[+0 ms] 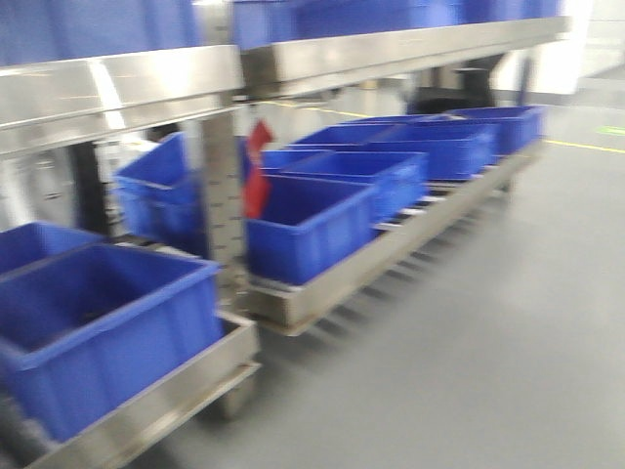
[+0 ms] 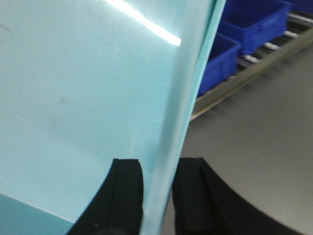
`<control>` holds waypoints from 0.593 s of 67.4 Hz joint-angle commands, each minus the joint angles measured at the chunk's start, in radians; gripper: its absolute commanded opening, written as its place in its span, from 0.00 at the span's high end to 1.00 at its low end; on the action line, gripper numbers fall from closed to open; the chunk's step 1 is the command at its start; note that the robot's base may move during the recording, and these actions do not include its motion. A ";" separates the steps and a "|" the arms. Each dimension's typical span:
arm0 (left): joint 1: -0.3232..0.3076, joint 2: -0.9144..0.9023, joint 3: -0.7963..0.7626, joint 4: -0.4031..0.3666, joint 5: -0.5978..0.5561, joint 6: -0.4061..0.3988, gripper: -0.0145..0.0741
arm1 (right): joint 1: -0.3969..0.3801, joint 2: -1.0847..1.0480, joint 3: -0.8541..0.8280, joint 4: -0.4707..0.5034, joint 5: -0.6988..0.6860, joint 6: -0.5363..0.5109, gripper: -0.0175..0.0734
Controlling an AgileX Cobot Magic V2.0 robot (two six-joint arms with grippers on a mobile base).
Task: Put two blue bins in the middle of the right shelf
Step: 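Turn the base and drive along the aisle holding the teal bin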
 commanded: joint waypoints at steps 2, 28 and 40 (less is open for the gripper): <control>0.000 -0.022 -0.019 -0.055 -0.143 -0.024 0.96 | 0.001 -0.016 -0.012 0.018 -0.031 -0.034 0.98; 0.000 -0.022 -0.019 -0.055 -0.143 -0.024 0.96 | 0.001 -0.016 -0.012 0.018 -0.031 -0.034 0.98; 0.000 -0.022 -0.019 -0.055 -0.143 -0.024 0.96 | 0.001 -0.016 -0.012 0.018 -0.031 -0.034 0.98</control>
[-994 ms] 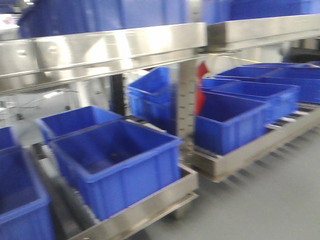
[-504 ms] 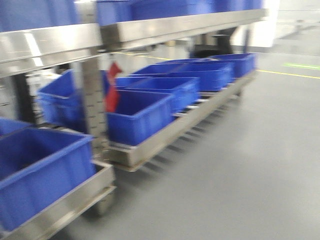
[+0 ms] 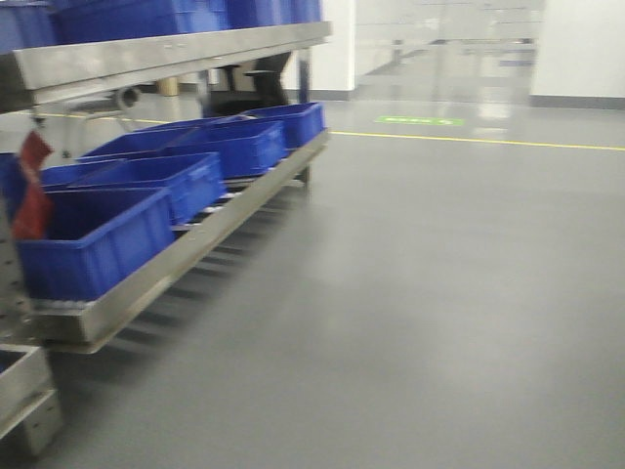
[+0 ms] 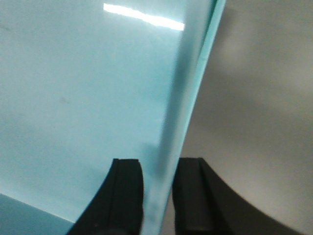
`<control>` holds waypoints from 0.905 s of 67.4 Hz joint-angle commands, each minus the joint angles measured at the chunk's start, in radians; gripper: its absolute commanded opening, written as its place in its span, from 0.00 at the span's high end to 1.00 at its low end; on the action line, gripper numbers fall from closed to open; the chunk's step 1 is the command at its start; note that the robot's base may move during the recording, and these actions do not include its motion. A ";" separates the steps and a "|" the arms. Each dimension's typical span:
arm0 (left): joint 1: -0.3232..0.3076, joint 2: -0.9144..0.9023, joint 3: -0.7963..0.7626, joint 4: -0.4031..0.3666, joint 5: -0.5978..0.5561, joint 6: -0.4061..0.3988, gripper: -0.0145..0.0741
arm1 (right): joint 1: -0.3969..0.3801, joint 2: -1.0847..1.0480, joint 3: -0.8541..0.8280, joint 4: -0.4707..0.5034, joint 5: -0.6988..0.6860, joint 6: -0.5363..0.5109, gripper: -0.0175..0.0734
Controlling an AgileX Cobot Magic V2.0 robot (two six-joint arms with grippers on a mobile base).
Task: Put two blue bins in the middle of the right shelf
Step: 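Turn the base and drive along the aisle holding the teal bin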
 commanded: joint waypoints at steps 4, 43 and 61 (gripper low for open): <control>0.000 -0.022 -0.019 -0.053 -0.144 -0.024 0.96 | 0.001 -0.016 -0.012 0.018 -0.035 -0.034 0.98; 0.000 -0.022 -0.019 -0.053 -0.144 -0.024 0.96 | 0.001 -0.016 -0.012 0.018 -0.035 -0.034 0.98; 0.000 -0.022 -0.019 -0.053 -0.144 -0.024 0.96 | 0.001 -0.016 -0.012 0.018 -0.035 -0.034 0.98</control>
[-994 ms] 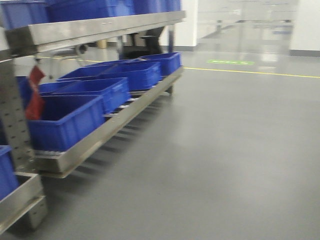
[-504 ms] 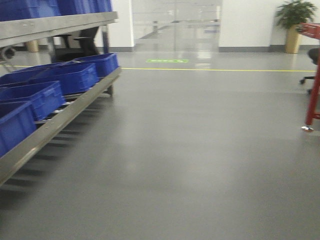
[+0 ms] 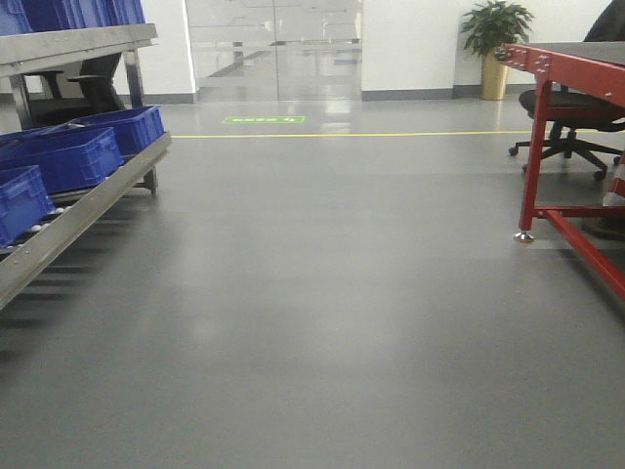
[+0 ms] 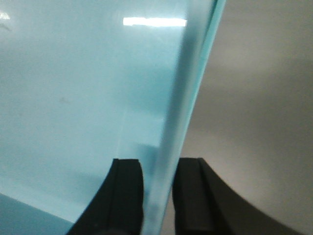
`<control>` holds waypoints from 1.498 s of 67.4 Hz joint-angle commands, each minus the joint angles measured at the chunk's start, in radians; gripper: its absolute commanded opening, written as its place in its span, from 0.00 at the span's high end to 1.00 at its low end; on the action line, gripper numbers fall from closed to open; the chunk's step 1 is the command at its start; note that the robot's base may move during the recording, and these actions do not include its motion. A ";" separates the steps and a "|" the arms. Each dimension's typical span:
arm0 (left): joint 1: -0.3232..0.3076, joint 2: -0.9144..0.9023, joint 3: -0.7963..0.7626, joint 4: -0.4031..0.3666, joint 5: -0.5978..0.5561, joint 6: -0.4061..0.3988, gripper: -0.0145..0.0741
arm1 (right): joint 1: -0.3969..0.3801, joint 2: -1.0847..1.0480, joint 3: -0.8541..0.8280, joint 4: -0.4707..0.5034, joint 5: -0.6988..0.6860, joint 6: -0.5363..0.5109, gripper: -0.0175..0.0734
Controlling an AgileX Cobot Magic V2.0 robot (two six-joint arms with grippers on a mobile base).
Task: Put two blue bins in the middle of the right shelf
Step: 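Turn the base and drive along the aisle holding the teal bin, then drive forward along the aisle with the teal bin clamped in both grippers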
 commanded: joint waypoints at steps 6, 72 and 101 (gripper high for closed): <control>0.000 -0.022 -0.019 -0.053 -0.147 -0.024 0.96 | 0.001 -0.016 -0.012 0.018 -0.040 -0.034 0.98; 0.000 -0.022 -0.019 -0.053 -0.147 -0.024 0.96 | 0.001 -0.016 -0.012 0.018 -0.040 -0.034 0.98; 0.000 -0.022 -0.019 -0.053 -0.147 -0.024 0.96 | 0.001 -0.016 -0.012 0.018 -0.040 -0.034 0.98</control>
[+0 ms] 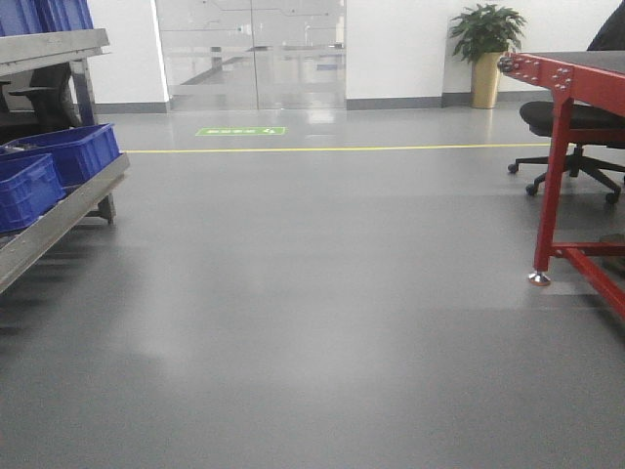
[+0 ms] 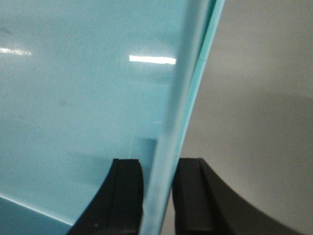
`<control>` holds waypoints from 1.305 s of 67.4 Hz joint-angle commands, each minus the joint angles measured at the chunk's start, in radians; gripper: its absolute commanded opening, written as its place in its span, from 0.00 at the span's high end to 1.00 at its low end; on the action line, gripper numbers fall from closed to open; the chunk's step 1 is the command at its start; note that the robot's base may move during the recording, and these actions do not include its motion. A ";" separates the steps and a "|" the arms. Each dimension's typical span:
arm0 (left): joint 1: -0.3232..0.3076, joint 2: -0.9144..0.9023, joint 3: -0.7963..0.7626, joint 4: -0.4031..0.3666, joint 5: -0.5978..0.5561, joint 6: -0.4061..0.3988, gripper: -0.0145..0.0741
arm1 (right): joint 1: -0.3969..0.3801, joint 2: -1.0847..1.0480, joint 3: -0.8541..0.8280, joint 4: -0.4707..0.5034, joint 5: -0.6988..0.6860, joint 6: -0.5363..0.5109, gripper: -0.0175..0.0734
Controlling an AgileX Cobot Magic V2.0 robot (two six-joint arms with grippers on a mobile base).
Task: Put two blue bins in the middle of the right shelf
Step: 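Drive forward along the aisle with the teal bin clamped in both grippers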
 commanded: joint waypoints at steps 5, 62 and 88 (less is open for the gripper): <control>0.000 -0.022 -0.019 -0.053 -0.173 -0.022 0.96 | 0.001 -0.016 -0.012 0.018 -0.046 -0.036 0.98; 0.000 -0.022 -0.019 -0.053 -0.173 -0.022 0.96 | 0.001 -0.016 -0.012 0.018 -0.046 -0.036 0.98; 0.000 -0.022 -0.019 -0.053 -0.173 -0.022 0.96 | 0.001 -0.016 -0.012 0.018 -0.046 -0.036 0.98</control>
